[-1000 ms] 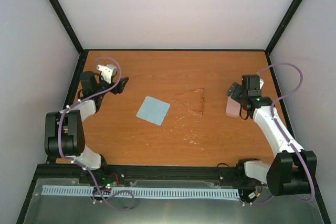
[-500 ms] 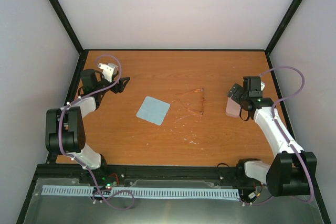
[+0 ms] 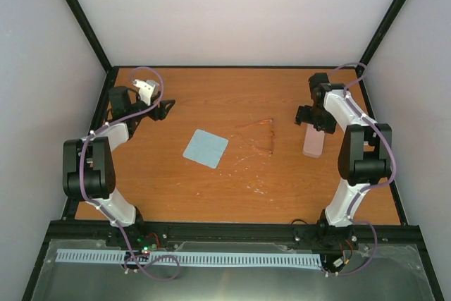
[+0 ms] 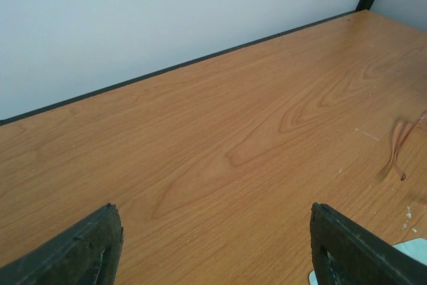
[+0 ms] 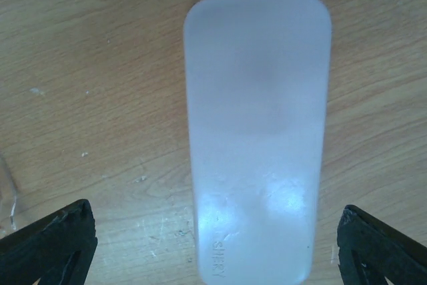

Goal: Organize the sunglasses
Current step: Pick up the sunglasses case from the center of the board.

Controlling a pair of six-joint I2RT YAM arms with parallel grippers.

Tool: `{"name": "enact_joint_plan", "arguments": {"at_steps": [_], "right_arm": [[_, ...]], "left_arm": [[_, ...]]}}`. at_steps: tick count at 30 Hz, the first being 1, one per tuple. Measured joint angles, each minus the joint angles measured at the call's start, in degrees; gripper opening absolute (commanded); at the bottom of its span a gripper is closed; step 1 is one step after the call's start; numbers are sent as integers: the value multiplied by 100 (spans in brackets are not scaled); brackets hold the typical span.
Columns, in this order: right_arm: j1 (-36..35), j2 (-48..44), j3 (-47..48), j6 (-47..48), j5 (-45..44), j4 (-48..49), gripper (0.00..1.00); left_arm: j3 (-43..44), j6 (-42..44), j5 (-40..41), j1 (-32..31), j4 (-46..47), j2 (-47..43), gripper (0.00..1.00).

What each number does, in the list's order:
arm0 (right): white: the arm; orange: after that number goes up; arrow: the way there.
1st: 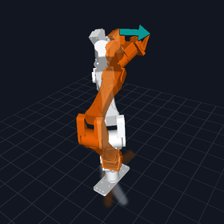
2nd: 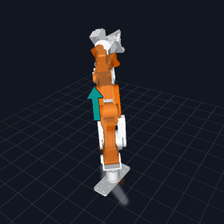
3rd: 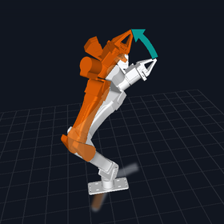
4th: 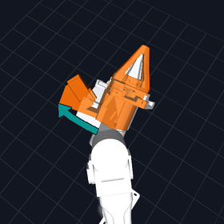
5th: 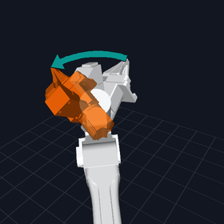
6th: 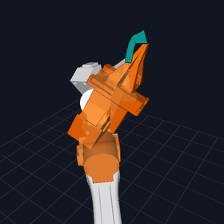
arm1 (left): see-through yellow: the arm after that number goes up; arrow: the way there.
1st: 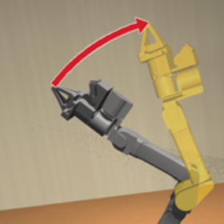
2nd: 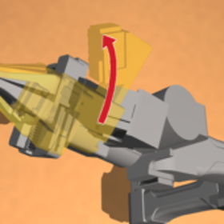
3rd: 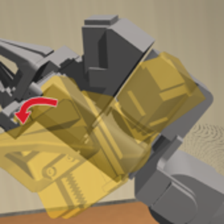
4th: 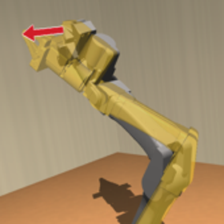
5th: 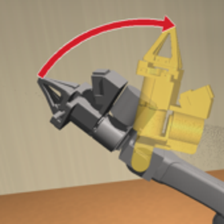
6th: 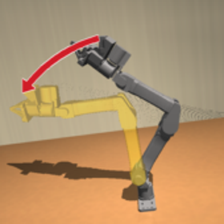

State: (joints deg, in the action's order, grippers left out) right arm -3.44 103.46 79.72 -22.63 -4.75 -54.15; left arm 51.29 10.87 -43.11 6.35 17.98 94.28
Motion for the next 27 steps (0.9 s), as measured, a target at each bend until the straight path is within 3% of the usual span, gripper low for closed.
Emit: {"name": "enact_joint_plan", "arguments": {"at_steps": [9, 24, 27], "right_arm": [[197, 791, 1143, 525, -59, -1088, 95], [337, 1276, 1064, 835, 302, -1298, 93], [337, 1386, 1049, 835, 334, -1257, 87]], "left_arm": [[0, 0, -20, 0, 2, 0, 76], [-4, 2, -9, 0, 0, 63, 76], [-4, 7, 7, 0, -2, 87, 76]]}}
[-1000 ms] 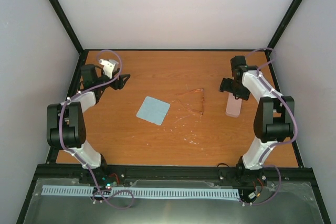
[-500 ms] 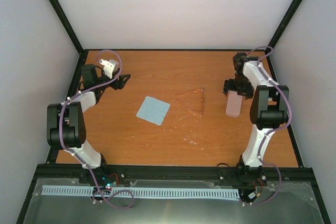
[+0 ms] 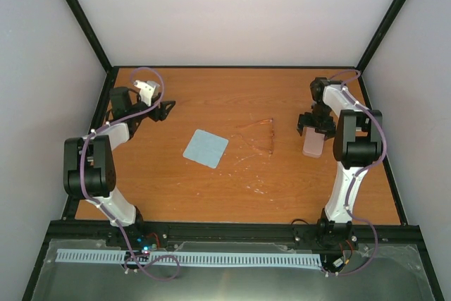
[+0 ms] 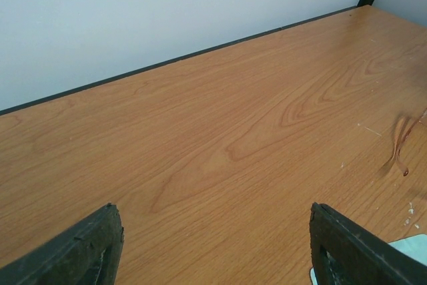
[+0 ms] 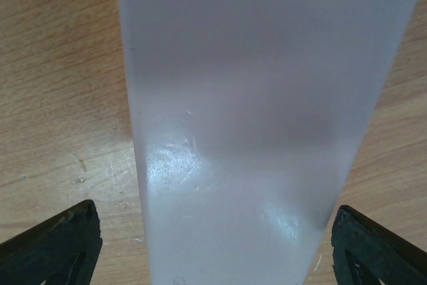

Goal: Organize the sunglasses
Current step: Pick up the sunglasses case from the center of the board.

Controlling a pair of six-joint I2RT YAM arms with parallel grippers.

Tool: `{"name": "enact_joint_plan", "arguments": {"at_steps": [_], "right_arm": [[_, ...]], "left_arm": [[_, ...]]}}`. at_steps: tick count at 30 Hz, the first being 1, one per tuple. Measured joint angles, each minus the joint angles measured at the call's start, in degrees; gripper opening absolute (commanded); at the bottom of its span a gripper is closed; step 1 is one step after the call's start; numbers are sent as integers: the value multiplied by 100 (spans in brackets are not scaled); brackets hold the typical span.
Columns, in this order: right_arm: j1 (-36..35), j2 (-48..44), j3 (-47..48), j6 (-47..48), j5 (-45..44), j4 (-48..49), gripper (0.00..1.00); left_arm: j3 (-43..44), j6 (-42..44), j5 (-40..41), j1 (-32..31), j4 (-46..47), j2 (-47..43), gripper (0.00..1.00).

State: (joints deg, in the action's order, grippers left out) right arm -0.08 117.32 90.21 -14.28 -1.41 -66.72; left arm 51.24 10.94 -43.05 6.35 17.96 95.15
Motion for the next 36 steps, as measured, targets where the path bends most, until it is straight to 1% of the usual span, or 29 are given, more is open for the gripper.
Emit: {"name": "enact_joint_plan", "arguments": {"at_steps": [5, 8, 10, 12, 17, 18, 21, 24, 27, 30, 32, 35, 36], "right_arm": [[2, 94, -17, 20, -9, 42, 85], [9, 103, -17, 26, -31, 44, 80], [17, 103, -17, 39, -50, 42, 79], [35, 103, -17, 37, -52, 46, 76], [81, 120, -17, 55, -46, 55, 75], [81, 133, -17, 55, -42, 59, 72], [81, 157, -31, 72, -37, 70, 58], [79, 146, -31, 87, -74, 59, 49], [79, 144, -35, 101, -74, 63, 34], [81, 120, -44, 105, -48, 68, 26], [81, 79, -66, 107, 17, 90, 22], [107, -83, -120, 142, 413, 151, 18], [109, -205, -144, 186, 675, 219, 17]], "left_arm": [[0, -2, 11, 0, -2, 48, 76], [0, -2, 22, 0, 0, 72, 77], [0, -2, 28, 0, 0, 103, 76], [2, -2, 39, 0, -2, 136, 76], [26, -4, 42, 0, -4, 229, 76], [37, -4, 44, 0, -7, 249, 76], [98, -4, 44, 0, -7, 304, 76], [111, -2, 31, 0, -7, 306, 76], [157, -2, -22, 0, -20, 308, 75], [278, -4, -146, 0, -44, 323, 73], [387, -7, -282, 0, -63, 326, 70], [621, -33, -546, -17, -111, 334, 63], [730, -42, -658, -33, -131, 339, 61]]}}
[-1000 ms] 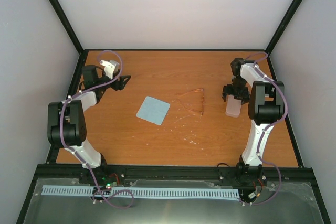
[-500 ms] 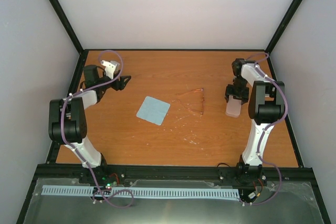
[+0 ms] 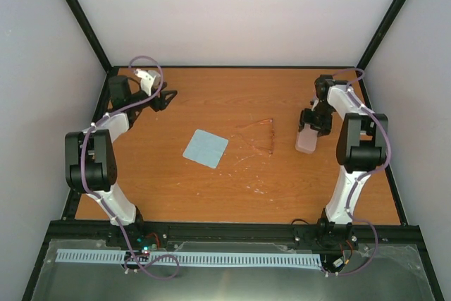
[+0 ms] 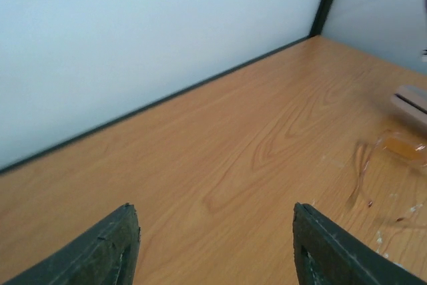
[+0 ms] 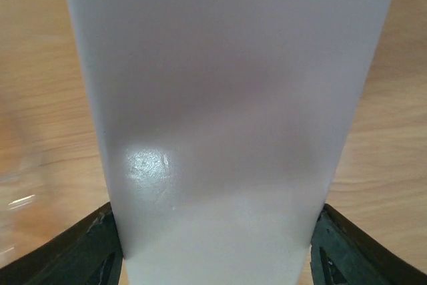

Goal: Organize the sunglasses
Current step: Pick up the sunglasses case from the center of the board.

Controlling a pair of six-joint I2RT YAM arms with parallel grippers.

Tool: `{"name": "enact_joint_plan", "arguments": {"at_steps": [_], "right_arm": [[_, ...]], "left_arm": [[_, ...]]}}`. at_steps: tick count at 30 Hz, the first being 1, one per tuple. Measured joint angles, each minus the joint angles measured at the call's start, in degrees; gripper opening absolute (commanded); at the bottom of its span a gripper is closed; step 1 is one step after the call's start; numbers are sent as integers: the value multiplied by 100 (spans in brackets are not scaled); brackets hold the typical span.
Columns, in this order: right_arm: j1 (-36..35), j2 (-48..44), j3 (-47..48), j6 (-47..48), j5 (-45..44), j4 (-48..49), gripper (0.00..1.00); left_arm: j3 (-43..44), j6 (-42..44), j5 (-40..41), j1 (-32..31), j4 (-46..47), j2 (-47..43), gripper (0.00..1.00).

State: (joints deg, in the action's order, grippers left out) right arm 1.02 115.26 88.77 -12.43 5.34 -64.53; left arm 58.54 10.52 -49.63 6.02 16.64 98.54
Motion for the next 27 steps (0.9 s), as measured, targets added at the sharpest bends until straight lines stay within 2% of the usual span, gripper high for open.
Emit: {"name": "enact_joint_plan", "arguments": {"at_steps": [5, 8, 12, 18, 21, 27], "right_arm": [[-59, -931, -168, 256, 1718, 621, 3], [-304, -1346, -98, 479, 2717, 994, 3], [-807, -1346, 20, 625, 3604, 1296, 3], [-1585, -953, 199, 472, 4275, 1722, 3], [-1862, -758, 354, 330, 4463, 1928, 3], [-2225, -337, 1106, 175, 4719, 2050, 3]], "left_arm": [[649, -42, -861, -179, -68, 44, 48], [903, -61, -1318, -426, -83, 42, 41], [977, -131, -1814, -734, -39, 9, 34], [975, -557, -2291, -968, 400, -26, 27], [957, -719, -2463, -1005, 597, -85, 20], [841, -960, -2778, -1032, 778, -304, 8]]}}
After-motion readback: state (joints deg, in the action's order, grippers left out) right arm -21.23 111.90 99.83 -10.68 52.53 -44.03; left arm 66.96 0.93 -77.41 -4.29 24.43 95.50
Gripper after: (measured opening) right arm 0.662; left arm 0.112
